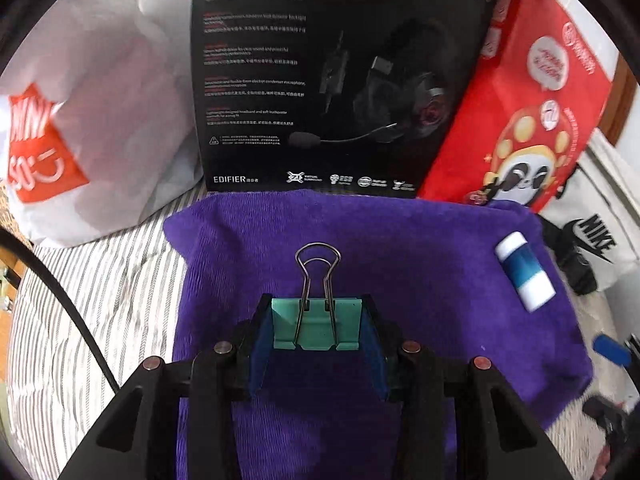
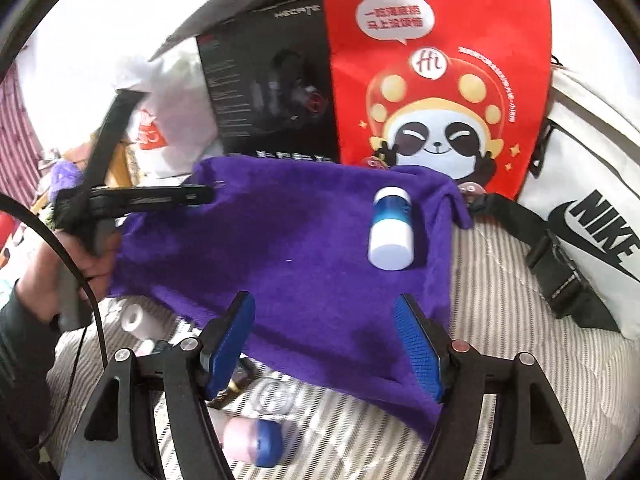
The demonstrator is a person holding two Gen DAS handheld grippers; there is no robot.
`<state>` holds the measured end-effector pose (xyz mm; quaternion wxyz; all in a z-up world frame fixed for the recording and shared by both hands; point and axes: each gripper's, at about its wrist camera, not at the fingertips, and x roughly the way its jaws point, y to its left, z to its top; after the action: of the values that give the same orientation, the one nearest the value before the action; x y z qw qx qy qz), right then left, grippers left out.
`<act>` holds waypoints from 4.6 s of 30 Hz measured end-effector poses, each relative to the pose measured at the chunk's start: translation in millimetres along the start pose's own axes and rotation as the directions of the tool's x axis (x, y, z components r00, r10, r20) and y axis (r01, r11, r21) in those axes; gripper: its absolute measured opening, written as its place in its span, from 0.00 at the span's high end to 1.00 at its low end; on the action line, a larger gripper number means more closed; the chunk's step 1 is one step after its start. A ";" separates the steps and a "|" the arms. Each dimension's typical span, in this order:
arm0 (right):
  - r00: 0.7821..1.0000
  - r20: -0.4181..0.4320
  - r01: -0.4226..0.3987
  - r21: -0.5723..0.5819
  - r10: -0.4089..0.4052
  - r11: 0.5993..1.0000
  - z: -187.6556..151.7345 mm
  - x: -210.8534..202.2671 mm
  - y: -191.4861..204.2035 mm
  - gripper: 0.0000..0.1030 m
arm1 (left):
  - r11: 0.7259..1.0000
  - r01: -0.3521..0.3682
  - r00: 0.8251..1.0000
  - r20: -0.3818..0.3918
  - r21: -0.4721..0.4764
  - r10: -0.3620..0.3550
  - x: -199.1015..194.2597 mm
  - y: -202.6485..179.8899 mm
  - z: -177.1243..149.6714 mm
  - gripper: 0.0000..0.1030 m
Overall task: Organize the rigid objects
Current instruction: 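Lower the binder clip onto the towel and open the left gripper, then grasp the white tape roll with the left gripper, then grasp the clear plastic cup with the right gripper, then set the clear cup on the towel and open the right gripper while the left carries the tape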
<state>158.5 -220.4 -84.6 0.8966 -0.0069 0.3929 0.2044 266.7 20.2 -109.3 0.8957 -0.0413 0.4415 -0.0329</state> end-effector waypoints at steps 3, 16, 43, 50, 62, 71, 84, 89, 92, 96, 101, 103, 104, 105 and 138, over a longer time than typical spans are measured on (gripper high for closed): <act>1.000 0.005 -0.015 -0.006 0.015 1.000 -4.1 -1.4 4.2 0.30 | 0.999 -0.034 0.999 -0.032 0.012 0.035 12.3 -1.7 3.8 0.62; 0.998 0.040 -0.043 0.080 0.039 0.996 -10.9 -9.6 -13.9 0.30 | 0.990 -0.108 0.990 -0.082 0.087 0.115 26.8 -17.4 3.3 0.60; 0.994 0.093 -0.069 0.185 0.052 0.980 -10.1 -16.4 -33.4 0.30 | 0.984 0.046 0.997 -0.072 0.175 -0.034 -78.4 -37.1 -127.1 0.52; 0.995 0.085 -0.063 0.204 0.046 0.977 -10.6 -14.5 -39.6 0.30 | 0.993 0.043 0.997 -0.073 0.114 -0.035 -73.3 -21.1 -133.6 0.68; 0.997 0.063 -0.053 0.159 0.044 0.986 -10.4 -11.8 -27.7 0.30 | 0.988 -0.017 0.997 -0.072 0.154 0.028 -68.8 -25.7 -136.1 0.73; 1.000 0.030 -0.003 0.100 0.000 0.995 -17.3 -30.0 -1.1 0.30 | 0.989 -0.074 0.994 -0.066 0.130 0.083 -81.2 9.1 -136.6 0.73; 0.993 -0.105 0.052 -0.056 -0.058 0.997 -56.7 -3.1 47.8 0.48 | 0.992 -0.059 0.997 -0.047 0.108 0.065 -78.0 9.5 -140.6 0.72; 0.983 -0.151 0.091 -0.082 -0.103 0.992 -58.5 13.6 49.4 0.55 | 0.993 -0.052 0.997 -0.045 0.105 0.057 -79.1 11.2 -142.1 0.72; 0.978 -0.170 0.106 -0.079 -0.118 0.991 -57.6 21.5 47.8 0.60 | 0.993 -0.053 0.997 -0.042 0.109 0.058 -80.5 11.2 -143.8 0.72; 0.978 -0.167 0.115 -0.086 -0.128 0.990 -55.1 24.9 48.7 0.74 | 0.993 -0.047 0.998 -0.045 0.112 0.052 -81.9 11.7 -144.4 0.72; 0.976 -0.178 0.113 -0.062 -0.122 0.992 -54.3 23.9 43.9 0.74 | 0.992 -0.047 0.998 -0.039 0.117 0.052 -83.0 11.4 -145.4 0.72; 0.977 -0.172 0.116 -0.069 -0.126 0.991 -54.3 24.8 44.5 0.74 | 0.992 -0.046 0.998 -0.033 0.120 0.050 -83.1 10.9 -146.0 0.72; 0.977 -0.173 0.116 -0.068 -0.127 0.991 -53.9 25.1 44.5 0.74 | 0.992 -0.042 0.998 -0.032 0.120 0.046 -83.3 11.4 -146.2 0.72; 0.977 -0.176 0.115 -0.064 -0.125 0.991 -53.5 24.8 44.1 0.74 | 0.992 -0.037 0.999 -0.033 0.119 0.041 -83.8 12.1 -146.4 0.72; 0.993 -0.051 0.108 0.027 -0.106 0.994 -2.4 -24.8 1.2 0.74 | 0.993 0.108 0.994 0.013 0.054 -0.109 -122.0 28.6 -106.4 0.72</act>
<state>141.4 -228.7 -68.5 0.8962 -0.0197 0.4171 0.1498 108.7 55.5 -80.7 0.8970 -0.0414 0.4302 -0.0927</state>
